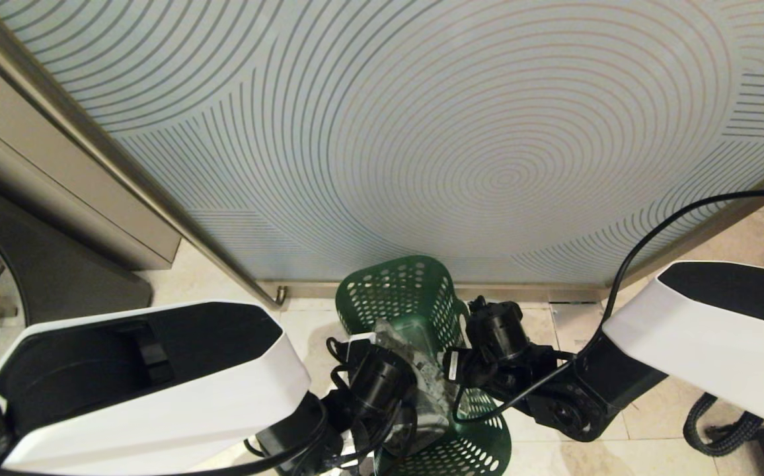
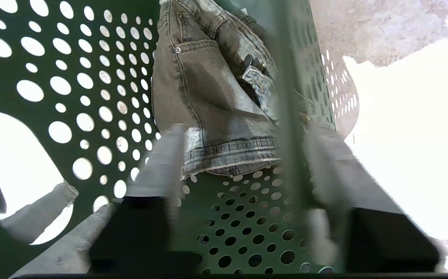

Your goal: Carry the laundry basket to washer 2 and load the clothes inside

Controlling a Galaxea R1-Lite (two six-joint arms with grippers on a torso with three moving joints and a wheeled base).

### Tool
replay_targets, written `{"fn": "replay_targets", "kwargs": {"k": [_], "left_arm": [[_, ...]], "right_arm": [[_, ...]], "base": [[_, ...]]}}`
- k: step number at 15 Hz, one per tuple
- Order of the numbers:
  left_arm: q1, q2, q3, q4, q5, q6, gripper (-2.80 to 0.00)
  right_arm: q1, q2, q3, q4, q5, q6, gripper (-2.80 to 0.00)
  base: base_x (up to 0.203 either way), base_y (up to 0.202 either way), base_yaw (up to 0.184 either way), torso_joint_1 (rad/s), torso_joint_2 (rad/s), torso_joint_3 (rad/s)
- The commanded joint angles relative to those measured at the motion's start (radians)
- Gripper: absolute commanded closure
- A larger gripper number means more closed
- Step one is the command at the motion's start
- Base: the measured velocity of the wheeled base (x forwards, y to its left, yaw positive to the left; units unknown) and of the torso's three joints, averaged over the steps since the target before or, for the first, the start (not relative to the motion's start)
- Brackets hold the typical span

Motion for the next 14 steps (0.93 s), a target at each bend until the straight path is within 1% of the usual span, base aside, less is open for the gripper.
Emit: {"fn": "replay_targets", "kwargs": {"k": [1, 8, 11, 14], "left_arm": [[-0.001, 0.002, -0.001, -0.004, 0.001, -0.004, 0.00], [-0.007, -0.021, 0.003, 0.002, -0.004, -0.004, 0.00], [-0.017, -0.065, 0.015, 0.014, -0.008, -0.004, 0.00], [-0.033, -0.123, 0.038, 0.054, -0.012, -0.005, 0.00]], "right_arm": [[0.000, 0.001, 0.001, -0.005, 0.000, 0.003, 0.00], [0.000, -0.013, 0.005, -0.005, -0.002, 0.005, 0.00], [0.002, -0.053, 0.010, -0.003, 0.000, 0.003, 0.00], [0.004, -0.109, 0.038, -0.001, 0.001, 0.002, 0.00]], "base": [[0.000, 0.000, 0.000, 0.000, 0.00, 0.000], [0.000, 0.000, 0.000, 0.000, 0.00, 0.000], [0.000, 0.000, 0.000, 0.000, 0.00, 0.000], [0.000, 0.000, 0.000, 0.000, 0.00, 0.000]]}}
